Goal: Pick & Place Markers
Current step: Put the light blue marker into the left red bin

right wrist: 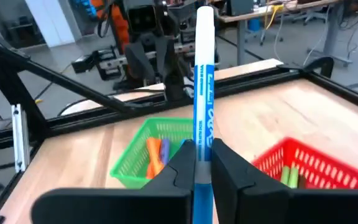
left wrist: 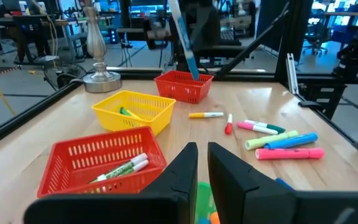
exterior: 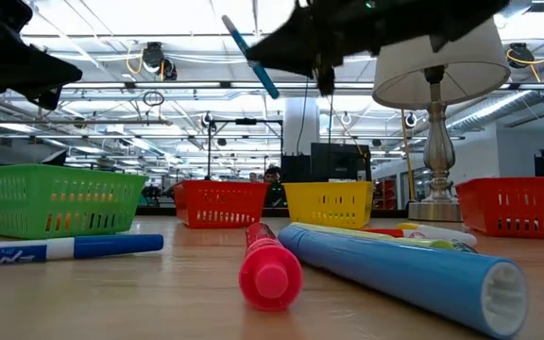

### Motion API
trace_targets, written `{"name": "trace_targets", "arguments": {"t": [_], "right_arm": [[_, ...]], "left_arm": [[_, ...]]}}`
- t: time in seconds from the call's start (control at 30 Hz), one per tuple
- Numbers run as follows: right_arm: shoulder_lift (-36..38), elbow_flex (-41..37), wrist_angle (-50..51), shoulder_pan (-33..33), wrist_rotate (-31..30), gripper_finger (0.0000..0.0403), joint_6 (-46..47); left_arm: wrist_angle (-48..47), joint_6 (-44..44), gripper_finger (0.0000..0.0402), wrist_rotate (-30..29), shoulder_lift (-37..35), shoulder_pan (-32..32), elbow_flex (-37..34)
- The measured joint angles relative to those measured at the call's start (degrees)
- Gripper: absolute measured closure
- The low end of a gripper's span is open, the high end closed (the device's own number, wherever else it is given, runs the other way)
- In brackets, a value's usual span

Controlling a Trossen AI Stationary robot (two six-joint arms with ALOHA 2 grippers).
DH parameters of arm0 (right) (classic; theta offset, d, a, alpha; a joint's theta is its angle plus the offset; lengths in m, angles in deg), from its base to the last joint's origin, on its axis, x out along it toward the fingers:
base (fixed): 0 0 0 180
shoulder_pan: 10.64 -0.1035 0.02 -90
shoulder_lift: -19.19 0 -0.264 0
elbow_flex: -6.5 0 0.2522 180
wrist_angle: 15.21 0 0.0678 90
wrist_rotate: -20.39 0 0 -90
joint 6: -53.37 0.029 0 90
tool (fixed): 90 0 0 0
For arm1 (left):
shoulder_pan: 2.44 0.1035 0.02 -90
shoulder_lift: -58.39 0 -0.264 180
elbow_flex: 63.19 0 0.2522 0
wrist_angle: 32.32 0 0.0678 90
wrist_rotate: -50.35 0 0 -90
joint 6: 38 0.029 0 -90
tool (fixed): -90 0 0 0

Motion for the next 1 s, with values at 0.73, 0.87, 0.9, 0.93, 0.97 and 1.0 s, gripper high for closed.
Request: {"name": "trace_targets", "arguments": {"t": [0.73,0.87,0.9,0.93,0.97,1.0], "right_arm": [[-8.2,35.6,46.3,14.4,10.2,0.0387,-7.1],[-14.2,37.5,46.8,16.9,17.0,0.0387,-4.6],[-15.9,37.5,46.3,17.3,18.5,0.0387,-4.0],[-17.1,37.5,46.6,17.6,19.6,0.0387,-3.4],[-18.4,37.4,46.8,17.8,19.7,0.0387,-3.1],[-19.5,37.4,46.7,17.9,19.6,0.0387,-3.0]], "left_arm": [[0.3,1.2,0.0355,-0.1,0.0,0.0,0.0],[0.3,1.2,0.0355,-0.5,0.0,0.0,0.0],[0.3,1.1,0.0355,-0.5,0.0,0.0,0.0],[0.2,1.1,0.0355,-0.5,0.0,0.0,0.0],[0.2,1.1,0.0355,-0.5,0.0,0.0,0.0],[0.2,1.1,0.0355,-0.5,0.0,0.0,0.0]]}}
